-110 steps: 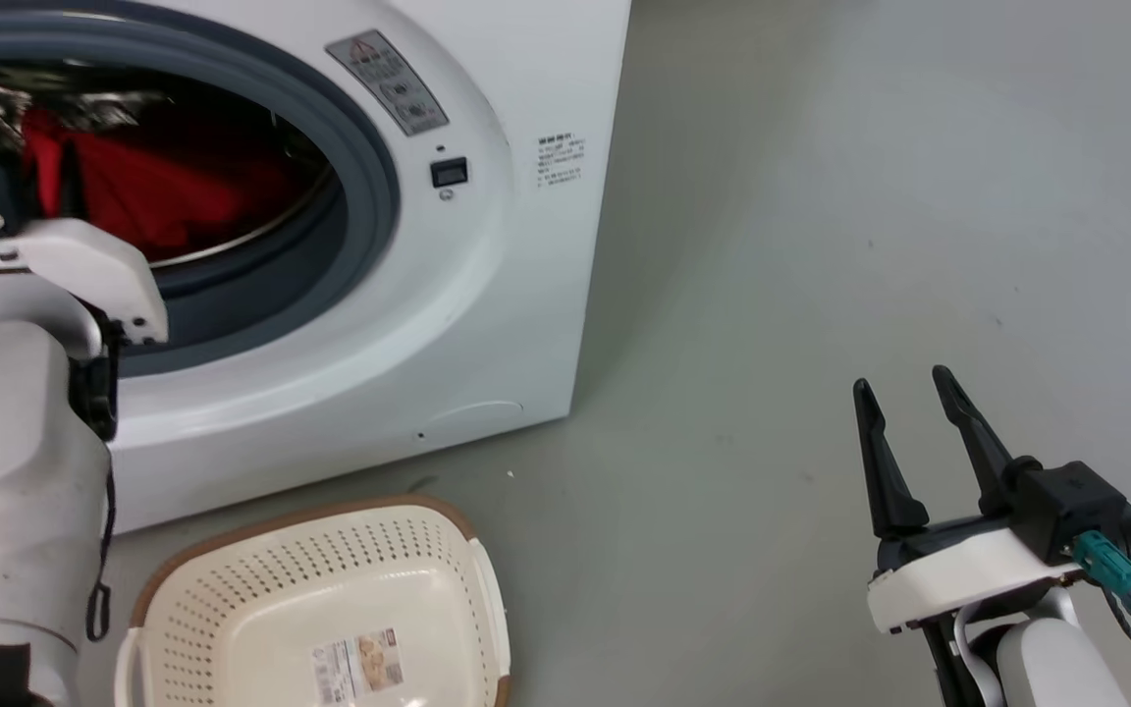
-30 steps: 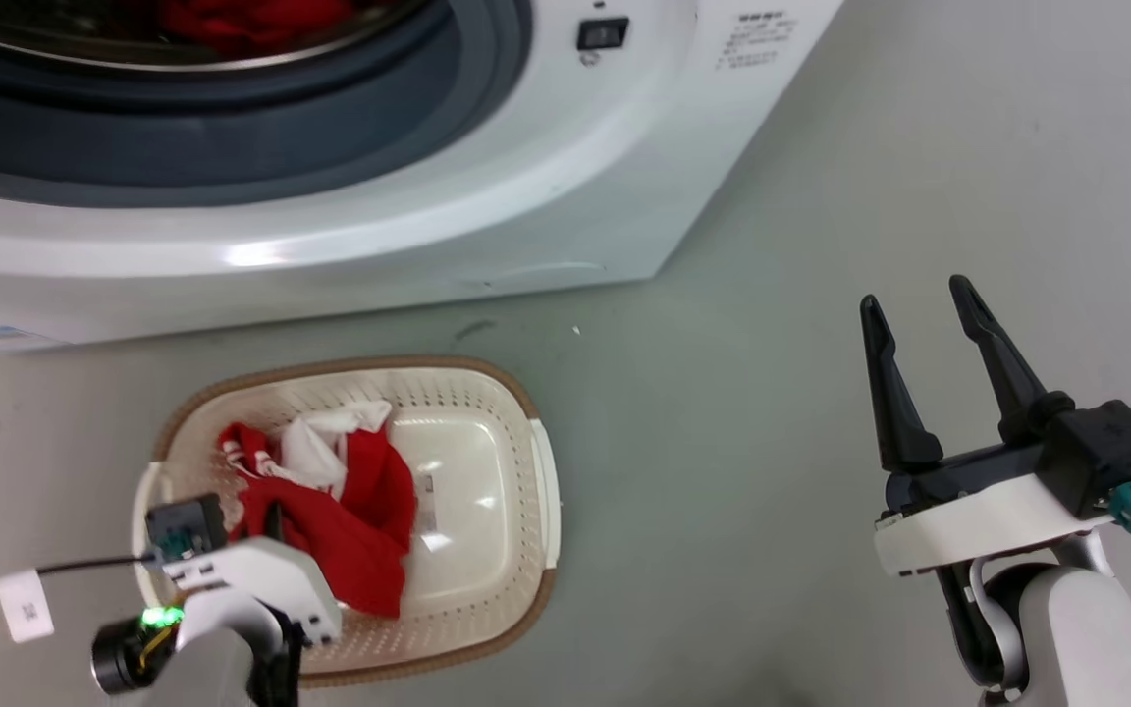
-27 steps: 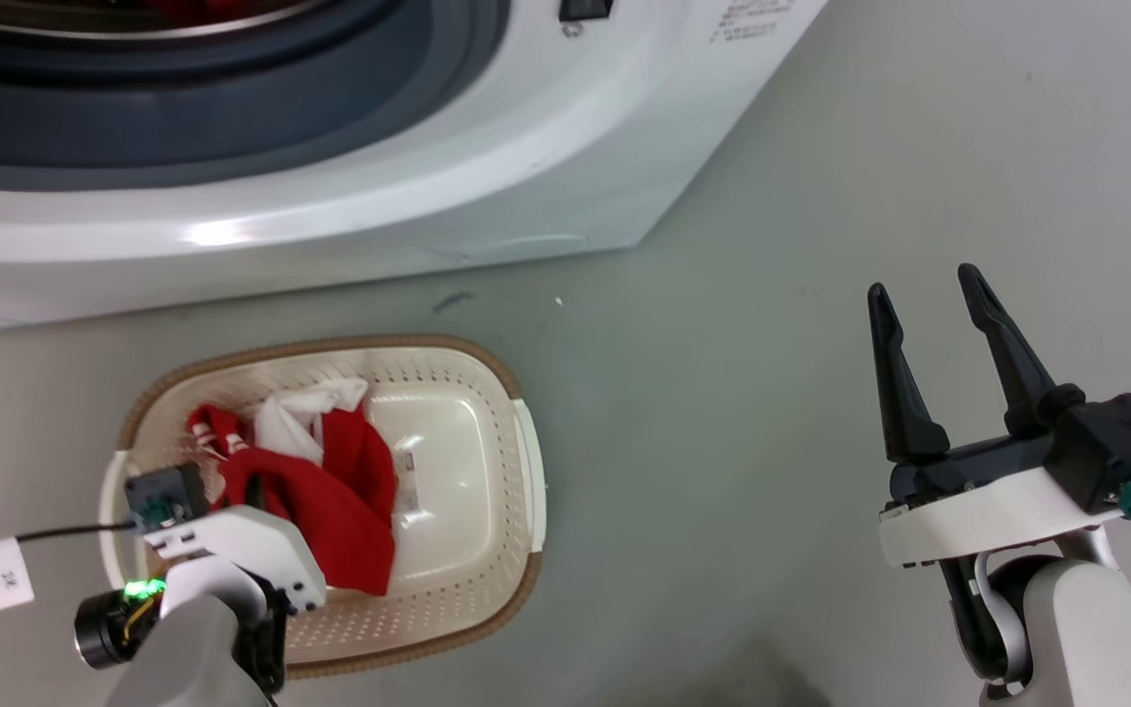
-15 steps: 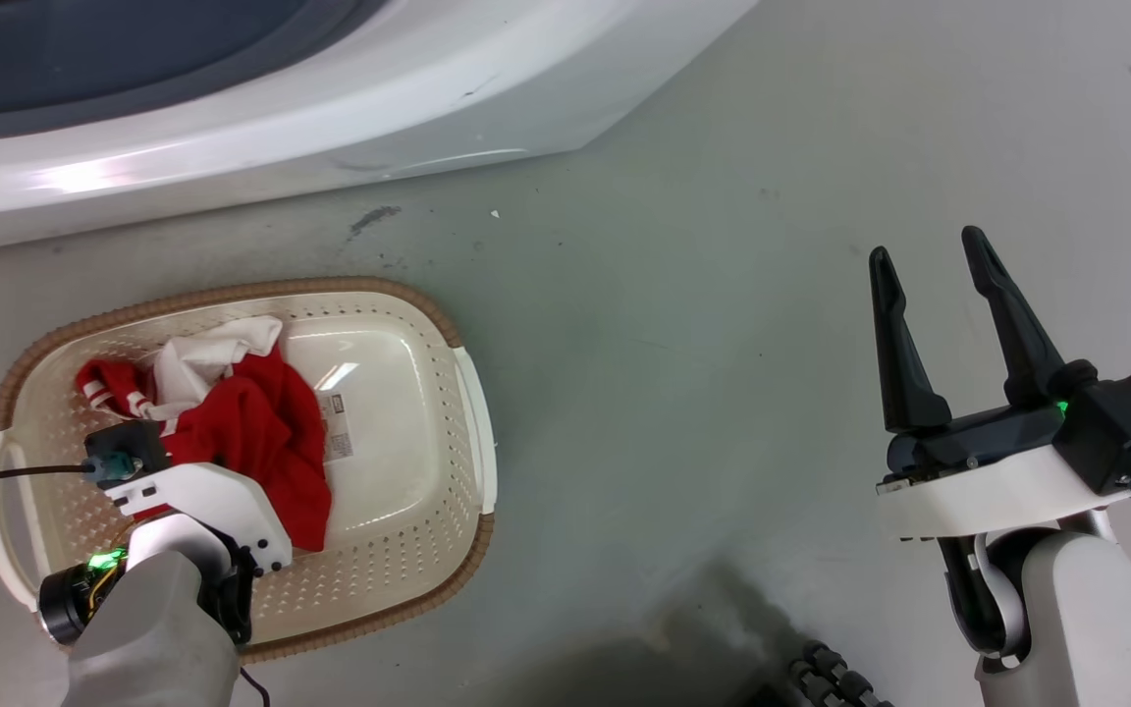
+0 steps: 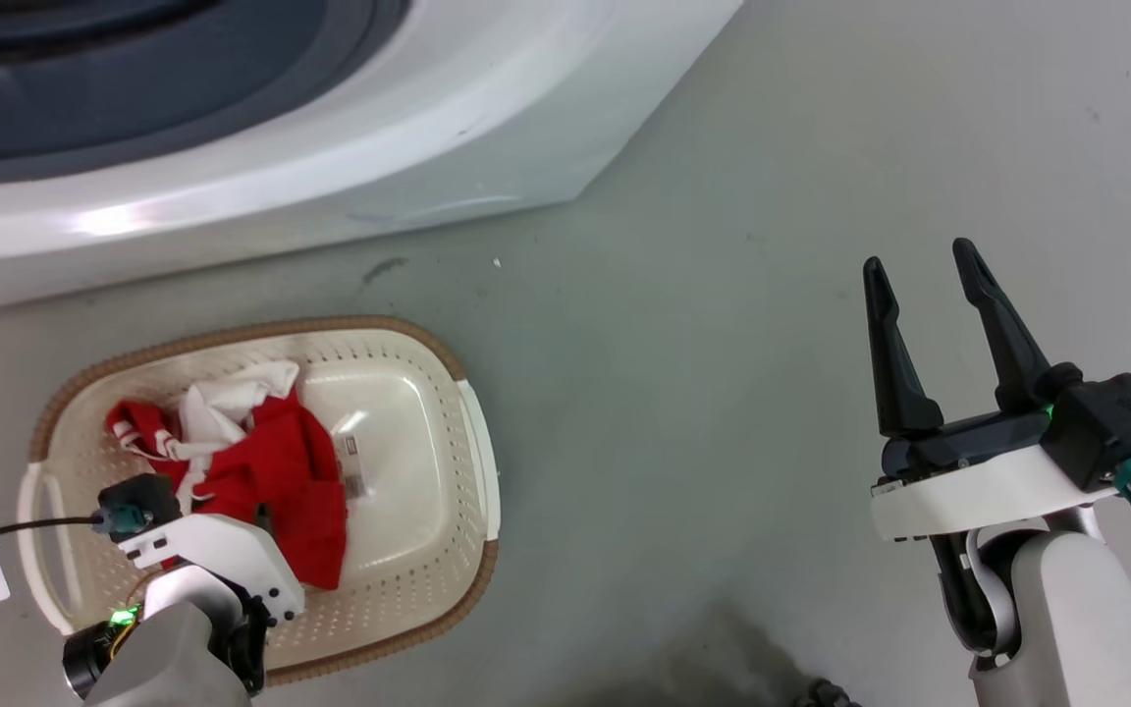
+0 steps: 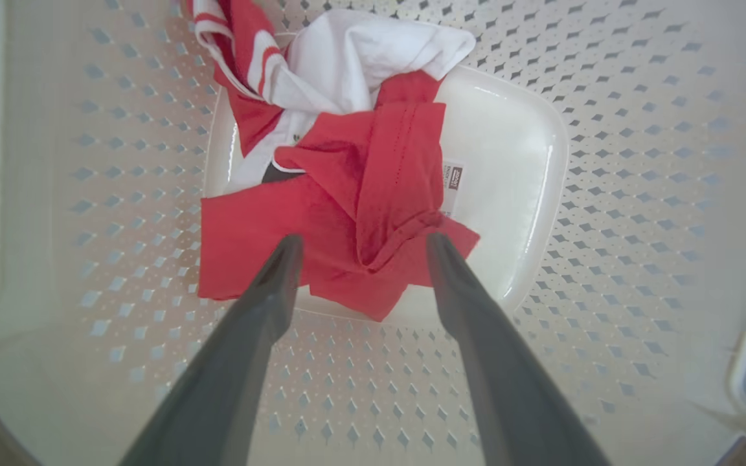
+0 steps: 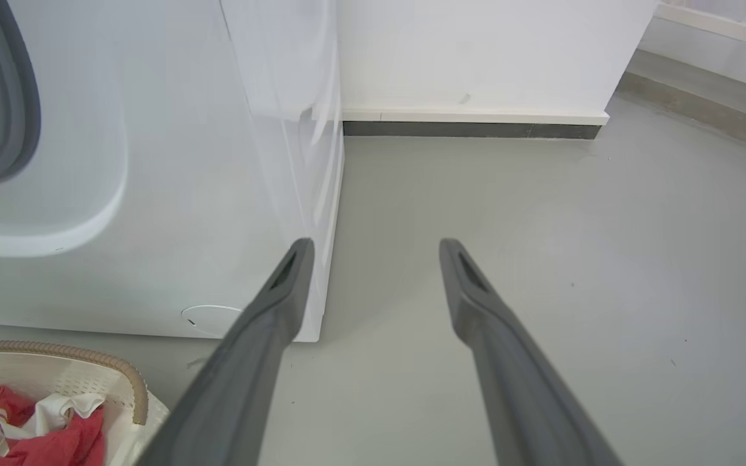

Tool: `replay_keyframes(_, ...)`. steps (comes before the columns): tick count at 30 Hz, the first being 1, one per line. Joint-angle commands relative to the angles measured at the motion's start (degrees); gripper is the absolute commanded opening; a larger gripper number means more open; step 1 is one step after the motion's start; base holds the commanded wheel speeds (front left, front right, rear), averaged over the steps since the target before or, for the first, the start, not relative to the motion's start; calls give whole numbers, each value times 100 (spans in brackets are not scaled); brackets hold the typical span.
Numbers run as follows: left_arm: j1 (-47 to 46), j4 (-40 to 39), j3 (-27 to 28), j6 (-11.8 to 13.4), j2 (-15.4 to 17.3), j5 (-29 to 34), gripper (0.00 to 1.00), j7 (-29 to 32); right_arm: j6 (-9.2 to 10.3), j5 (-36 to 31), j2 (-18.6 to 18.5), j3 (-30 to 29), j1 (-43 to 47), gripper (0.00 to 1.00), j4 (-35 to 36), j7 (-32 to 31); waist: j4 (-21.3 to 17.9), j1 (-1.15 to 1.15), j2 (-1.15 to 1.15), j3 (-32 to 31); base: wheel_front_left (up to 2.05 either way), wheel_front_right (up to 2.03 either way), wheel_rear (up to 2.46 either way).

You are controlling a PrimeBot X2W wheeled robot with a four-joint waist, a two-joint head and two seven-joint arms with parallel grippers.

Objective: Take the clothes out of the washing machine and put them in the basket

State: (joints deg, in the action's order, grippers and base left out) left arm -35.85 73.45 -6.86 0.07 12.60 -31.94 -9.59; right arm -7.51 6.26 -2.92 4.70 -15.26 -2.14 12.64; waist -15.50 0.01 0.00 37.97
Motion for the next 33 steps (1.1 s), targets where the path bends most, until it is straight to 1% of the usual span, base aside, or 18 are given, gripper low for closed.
replay_keyframes(1, 74, 5, 37, -56, -32, -55, 100, -62, 5, -16, 8, -24, 3, 100, -37, 22, 129, -1, 0, -411, 0, 0, 0)
replay_keyframes(4, 201, 17, -14, -127, -60, -23, 100, -223, 4, -53, 8, -10, 96, 100, -105, -10, 222, -1, 0, -846, 0, 0, 0)
replay_keyframes(10, 201, -114, -147, -176, -34, 120, 100, -501, 4, -101, 8, -15, 298, 100, -123, -134, 386, -1, 0, -1548, 0, 0, 0)
replay_keyframes(13, 168, -342, -214, -149, 3, 251, 100, -557, 4, -91, 8, -29, 417, 100, -119, -196, 447, -1, 0, -1837, 0, 0, 0)
replay_keyframes(16, 174, -879, -198, -64, 78, 413, 100, -567, 5, -87, 8, -42, 531, 100, -88, -253, 491, -1, 0, -2053, 0, 0, 0)
replay_keyframes(21, 378, -2092, -34, 142, 148, 788, 100, -560, 4, -51, 8, -63, 681, 100, -45, -311, 504, -1, 0, -2295, 0, 0, 0)
replay_keyframes(24, 379, -2685, 79, 197, 203, 1015, 100, -561, 4, -17, 7, -78, 758, 100, -22, -328, 480, -1, 0, -2354, 0, 0, 0)
replay_keyframes(26, 291, -2948, 119, 205, 216, 1134, 100, -561, 4, 4, 8, -92, 795, 100, -7, -323, 454, -1, 0, -2378, 0, 0, 0)
replay_keyframes(29, 53, -3095, 151, 169, 312, 1285, 100, -562, 4, 36, 8, -67, 824, 100, -8, -313, 359, -1, 0, -2375, 0, 0, 0)
replay_keyframes(33, -423, -2820, 56, 102, 493, 1429, 100, -531, 4, 106, 8, 30, 774, 100, -52, -271, 138, -1, 0, -2316, 0, 0, 0)
